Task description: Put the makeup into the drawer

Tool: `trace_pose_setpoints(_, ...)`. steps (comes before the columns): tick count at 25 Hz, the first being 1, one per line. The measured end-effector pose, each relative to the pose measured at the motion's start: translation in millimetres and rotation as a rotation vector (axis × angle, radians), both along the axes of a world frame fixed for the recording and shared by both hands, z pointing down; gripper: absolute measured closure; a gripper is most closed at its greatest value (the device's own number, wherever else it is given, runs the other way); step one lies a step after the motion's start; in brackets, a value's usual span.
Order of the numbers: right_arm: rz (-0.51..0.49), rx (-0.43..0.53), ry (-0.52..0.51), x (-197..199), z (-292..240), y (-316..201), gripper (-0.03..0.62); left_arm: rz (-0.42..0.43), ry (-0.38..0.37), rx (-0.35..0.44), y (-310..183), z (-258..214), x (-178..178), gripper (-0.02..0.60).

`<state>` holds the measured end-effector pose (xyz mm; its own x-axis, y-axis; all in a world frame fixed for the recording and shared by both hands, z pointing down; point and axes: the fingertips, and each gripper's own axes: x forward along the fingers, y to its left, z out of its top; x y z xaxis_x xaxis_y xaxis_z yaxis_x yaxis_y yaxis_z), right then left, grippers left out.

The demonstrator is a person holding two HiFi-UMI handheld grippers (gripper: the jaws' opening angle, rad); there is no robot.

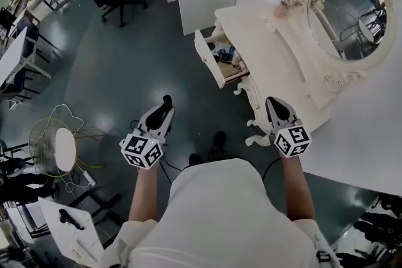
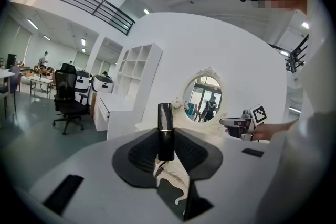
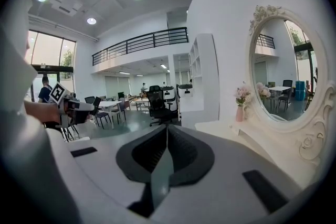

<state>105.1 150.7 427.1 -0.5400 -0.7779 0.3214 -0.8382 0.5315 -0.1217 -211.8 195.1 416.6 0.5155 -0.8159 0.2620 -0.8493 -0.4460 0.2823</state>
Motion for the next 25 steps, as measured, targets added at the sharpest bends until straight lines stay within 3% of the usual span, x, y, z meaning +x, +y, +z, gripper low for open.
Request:
trace_pose_setpoints(12, -0.085, 0.012, 0.04, 23, 13, -93, 0.563, -0.041, -0.033, -0.021, -78, 5, 36, 0.482)
trace_pose_setpoints(25, -0.14, -0.031, 0.039, 43, 37, -130, 0.563, -0.03, -0.065, -0.065, -121, 19, 77, 0.482)
